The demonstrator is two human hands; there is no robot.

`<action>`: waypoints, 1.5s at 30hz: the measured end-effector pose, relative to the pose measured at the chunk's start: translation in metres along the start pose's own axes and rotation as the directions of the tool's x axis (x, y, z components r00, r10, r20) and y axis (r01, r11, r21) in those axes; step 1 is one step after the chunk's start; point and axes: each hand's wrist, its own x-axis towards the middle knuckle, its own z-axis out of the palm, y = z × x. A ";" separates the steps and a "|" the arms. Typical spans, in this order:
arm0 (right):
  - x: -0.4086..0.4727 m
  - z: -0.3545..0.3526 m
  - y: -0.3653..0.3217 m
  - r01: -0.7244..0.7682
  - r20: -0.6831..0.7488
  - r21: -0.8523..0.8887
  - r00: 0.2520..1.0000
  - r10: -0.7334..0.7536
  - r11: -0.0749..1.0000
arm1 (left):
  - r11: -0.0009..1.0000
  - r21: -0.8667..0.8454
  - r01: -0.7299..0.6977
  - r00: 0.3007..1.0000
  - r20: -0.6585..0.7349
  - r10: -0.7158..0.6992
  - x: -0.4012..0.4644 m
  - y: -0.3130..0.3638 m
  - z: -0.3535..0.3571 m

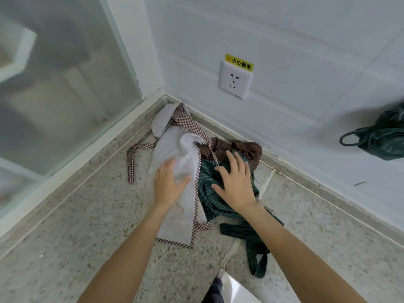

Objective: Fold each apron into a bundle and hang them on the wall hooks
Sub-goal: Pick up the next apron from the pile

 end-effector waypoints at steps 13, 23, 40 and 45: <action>0.161 0.029 -0.065 0.473 0.488 -0.066 0.783 -0.385 0.879 | 0.848 -0.143 0.510 0.846 0.259 -0.466 0.053 -0.053 -0.015; 0.237 0.079 -0.088 0.516 0.514 -0.278 0.793 -0.328 0.810 | 0.921 -0.151 0.359 0.919 0.232 -0.320 0.076 -0.053 0.015; 0.257 0.052 -0.087 0.364 0.443 0.175 0.800 -0.403 0.915 | 0.890 -0.333 0.311 0.949 0.150 -0.276 0.072 -0.069 -0.008; 0.225 -0.015 -0.088 0.444 0.394 0.306 0.746 -0.537 0.842 | 0.905 -0.355 0.235 0.968 0.004 -0.250 0.039 -0.045 -0.039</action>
